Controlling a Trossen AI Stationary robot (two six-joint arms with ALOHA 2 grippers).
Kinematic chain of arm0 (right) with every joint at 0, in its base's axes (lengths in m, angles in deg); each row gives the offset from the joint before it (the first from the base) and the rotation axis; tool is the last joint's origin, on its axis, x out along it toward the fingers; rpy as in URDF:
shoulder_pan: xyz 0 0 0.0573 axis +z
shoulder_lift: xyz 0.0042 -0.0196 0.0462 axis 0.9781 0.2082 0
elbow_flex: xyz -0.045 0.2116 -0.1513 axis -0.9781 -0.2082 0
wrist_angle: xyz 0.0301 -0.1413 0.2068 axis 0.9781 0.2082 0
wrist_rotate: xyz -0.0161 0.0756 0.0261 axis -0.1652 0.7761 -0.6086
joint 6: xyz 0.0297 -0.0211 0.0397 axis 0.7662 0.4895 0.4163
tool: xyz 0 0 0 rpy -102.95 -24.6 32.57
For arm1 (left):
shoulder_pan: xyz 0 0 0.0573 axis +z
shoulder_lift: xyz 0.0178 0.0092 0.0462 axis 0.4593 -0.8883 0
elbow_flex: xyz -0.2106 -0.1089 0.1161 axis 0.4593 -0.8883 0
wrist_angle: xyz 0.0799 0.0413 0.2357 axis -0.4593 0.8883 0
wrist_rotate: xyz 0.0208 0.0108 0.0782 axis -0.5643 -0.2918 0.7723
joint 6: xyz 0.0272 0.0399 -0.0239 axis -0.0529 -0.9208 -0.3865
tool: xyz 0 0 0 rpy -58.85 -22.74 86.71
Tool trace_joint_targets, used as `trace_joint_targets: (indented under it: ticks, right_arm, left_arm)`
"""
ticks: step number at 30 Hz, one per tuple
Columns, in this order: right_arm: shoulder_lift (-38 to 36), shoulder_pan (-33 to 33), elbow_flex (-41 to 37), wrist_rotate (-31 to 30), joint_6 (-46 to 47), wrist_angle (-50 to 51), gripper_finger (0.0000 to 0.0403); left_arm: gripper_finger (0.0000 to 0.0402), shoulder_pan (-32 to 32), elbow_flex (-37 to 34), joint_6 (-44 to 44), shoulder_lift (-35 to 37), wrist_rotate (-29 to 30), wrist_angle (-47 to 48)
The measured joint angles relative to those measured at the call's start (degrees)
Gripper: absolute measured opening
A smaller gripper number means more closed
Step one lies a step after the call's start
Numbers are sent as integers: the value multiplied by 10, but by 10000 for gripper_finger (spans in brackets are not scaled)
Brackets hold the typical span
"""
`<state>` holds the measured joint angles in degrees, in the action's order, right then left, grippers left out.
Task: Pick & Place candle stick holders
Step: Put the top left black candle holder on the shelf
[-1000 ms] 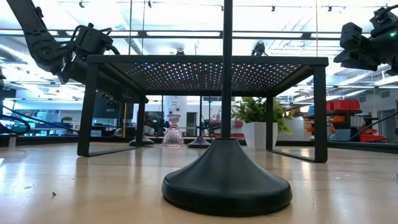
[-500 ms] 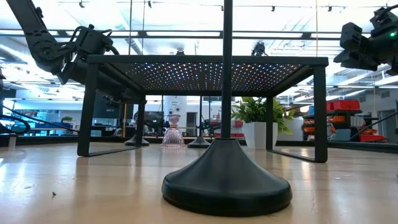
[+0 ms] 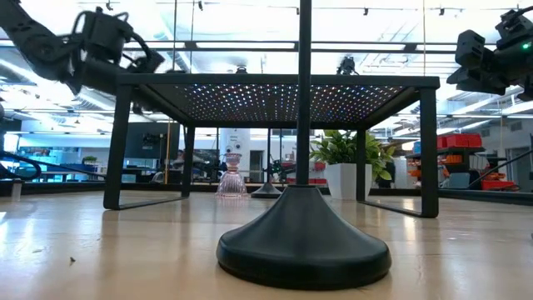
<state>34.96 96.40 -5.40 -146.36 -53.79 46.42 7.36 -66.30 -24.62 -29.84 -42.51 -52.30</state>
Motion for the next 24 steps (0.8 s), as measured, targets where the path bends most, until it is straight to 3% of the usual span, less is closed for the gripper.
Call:
trace_joint_targets:
  ticks: [5,9,11,13,15,18,24]
  right_arm:
    - [0,0,0,0,0,0,130]
    - [0,0,0,0,0,0,130]
    - [0,0,0,0,0,0,130]
    - [0,0,0,0,0,0,130]
    - [0,0,0,0,0,0,130]
    - [0,0,0,0,0,0,130]
    - [0,0,0,0,0,0,130]
  left_arm:
    - [13,10,93,19,88,-60,203]
    - [13,-1,202,51,114,-156,361]
    - [13,-19,245,61,115,-221,399]
    - [13,-49,275,59,115,-306,403]
    - [13,-90,300,60,114,-353,387]
    - [13,-167,326,59,102,-343,367]
    - [13,-298,346,25,47,-258,359]
